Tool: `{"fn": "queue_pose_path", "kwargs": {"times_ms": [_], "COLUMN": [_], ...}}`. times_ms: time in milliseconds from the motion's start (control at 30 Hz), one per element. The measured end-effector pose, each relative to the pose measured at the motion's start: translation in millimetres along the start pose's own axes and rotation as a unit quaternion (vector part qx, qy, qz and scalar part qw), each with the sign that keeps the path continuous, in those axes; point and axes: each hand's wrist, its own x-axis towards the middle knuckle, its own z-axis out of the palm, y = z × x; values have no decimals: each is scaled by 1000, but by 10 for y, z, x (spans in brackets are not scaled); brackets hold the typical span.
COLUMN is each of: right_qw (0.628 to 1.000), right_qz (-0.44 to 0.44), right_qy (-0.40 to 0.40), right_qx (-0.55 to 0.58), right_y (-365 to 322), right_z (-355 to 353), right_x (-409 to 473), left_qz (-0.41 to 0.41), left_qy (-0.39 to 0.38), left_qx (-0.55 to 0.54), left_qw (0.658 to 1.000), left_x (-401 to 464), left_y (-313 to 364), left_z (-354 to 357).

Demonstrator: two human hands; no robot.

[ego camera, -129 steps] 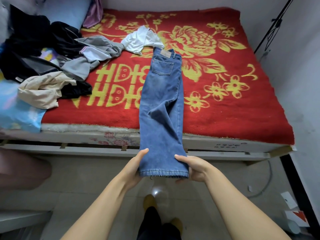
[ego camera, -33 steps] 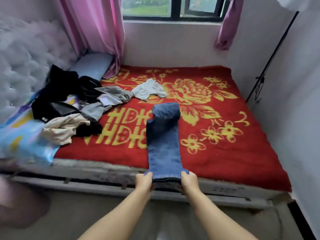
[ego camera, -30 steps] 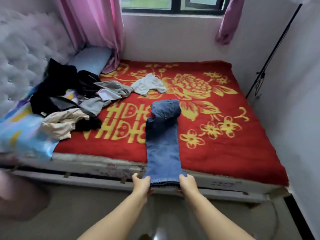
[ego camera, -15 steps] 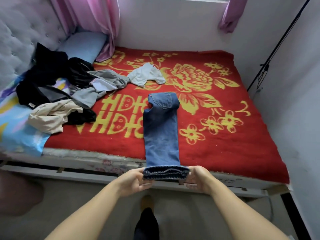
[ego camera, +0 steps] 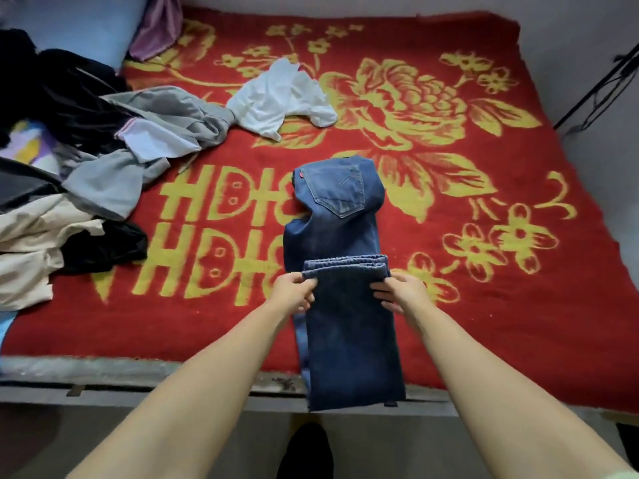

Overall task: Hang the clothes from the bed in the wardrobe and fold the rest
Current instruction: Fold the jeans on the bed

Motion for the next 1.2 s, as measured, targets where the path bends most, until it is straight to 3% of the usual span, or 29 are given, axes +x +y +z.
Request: {"fn": "queue_pose_path", "kwargs": {"times_ms": [67,167,233,367,467,600,800,967,1100,1200], "right_qw": [999,979,965,961,966,985,987,964,935,919], "right_qz": [22,57,92,175,179,139,124,142,171,213], "right_qy": [33,68,88,69,62,9,-43,-105,-158,-183], "right_qx": [-17,-182,-229,-204,-174,-105,-89,-198,-269,-276], "right_y": [42,432,788,1392,1628,1501,1234,1076,1201,1394], "right_z": [96,143,139,151,138,64,-102,-345,-449,-484], "right_x": [368,527,438,195,210,260,-213,-843,-1327,-1519], "left_qz": [-34,-94,-152,-250,-267,-206,-207,-267,-349,-388], "left_qy": [31,77,107,81,78,63,50,-38,-113,-137], "left_qx": [12,133,158,-16,-120,-156,-135,-48,51,66], "left_qw": [999,984,970,965,953,964,968,962,929,909], "left_x": [354,511,380,-44,-105,-68,-520,-1265,-1808,-2009], "left_y": [-27,-503,-958,-1530,-1711,-1657,-1291,-1012,-1048,-1168], "left_z": [37,75,189,553,706,701,560,495,409,384]}}
